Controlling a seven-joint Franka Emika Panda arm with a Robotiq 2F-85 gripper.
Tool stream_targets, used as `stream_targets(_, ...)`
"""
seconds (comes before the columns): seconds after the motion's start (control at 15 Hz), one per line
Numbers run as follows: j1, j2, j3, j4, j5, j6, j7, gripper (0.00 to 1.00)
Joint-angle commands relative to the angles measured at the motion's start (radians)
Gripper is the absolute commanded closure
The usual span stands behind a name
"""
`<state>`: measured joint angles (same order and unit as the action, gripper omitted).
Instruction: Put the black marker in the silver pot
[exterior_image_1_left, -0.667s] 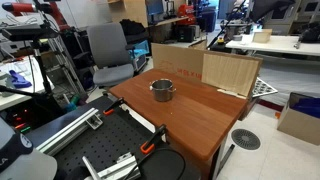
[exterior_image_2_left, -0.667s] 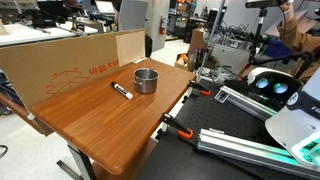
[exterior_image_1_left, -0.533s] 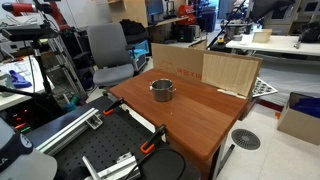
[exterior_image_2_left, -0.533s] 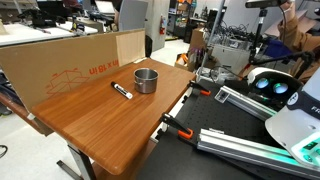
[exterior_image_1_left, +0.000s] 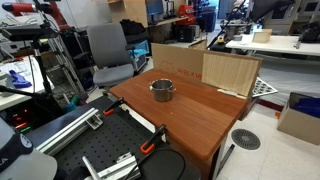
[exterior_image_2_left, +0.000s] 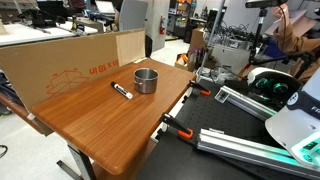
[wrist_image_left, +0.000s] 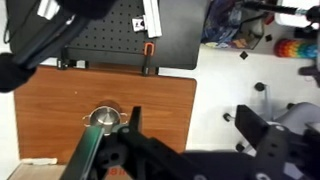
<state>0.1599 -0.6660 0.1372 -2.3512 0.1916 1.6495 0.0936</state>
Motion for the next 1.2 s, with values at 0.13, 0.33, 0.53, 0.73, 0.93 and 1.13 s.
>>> stream_targets(0.13, -0.026, 0.059, -0.041, 0.022, 0.066, 0.013, -0.024, 0.0)
stream_targets(0.33, -0.041, 0.105, -0.046, 0.02, 0.074, 0.081, -0.03, 0.0)
stream_targets(0.53, -0.046, 0.181, -0.043, 0.038, 0.067, 0.135, -0.018, 0.0)
stream_targets(0.73, -0.048, 0.274, -0.044, 0.07, 0.064, 0.186, -0.02, 0.0)
stream_targets(0.93, -0.053, 0.391, -0.047, 0.128, 0.06, 0.213, -0.017, 0.0)
stream_targets(1.13, -0.064, 0.515, -0.045, 0.2, 0.051, 0.258, 0.007, 0.0)
